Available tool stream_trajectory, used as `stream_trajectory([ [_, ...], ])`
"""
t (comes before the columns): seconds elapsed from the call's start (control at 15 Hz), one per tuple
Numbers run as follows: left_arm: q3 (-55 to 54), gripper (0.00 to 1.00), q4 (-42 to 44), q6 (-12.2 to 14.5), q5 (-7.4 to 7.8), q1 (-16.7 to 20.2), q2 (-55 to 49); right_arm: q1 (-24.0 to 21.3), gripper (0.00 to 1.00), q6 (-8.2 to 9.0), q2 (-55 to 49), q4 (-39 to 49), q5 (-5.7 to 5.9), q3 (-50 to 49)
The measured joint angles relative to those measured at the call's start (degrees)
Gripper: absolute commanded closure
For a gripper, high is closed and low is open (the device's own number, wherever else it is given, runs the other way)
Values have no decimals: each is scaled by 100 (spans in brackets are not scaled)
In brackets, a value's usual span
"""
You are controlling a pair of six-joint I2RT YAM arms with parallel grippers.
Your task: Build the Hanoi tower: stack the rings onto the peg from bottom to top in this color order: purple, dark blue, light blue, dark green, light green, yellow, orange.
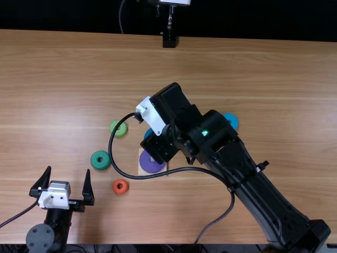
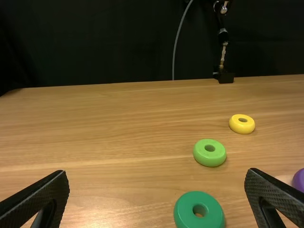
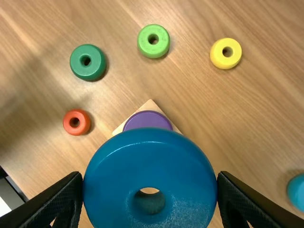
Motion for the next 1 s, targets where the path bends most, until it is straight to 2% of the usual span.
stream_trajectory([
  [0.33, 0, 0, 0, -2, 2, 0, -2, 0, 100, 142, 42, 20, 2, 0],
  [1.0, -2, 0, -2, 0, 0, 2, 0, 44, 100, 173, 216, 37, 4, 4],
])
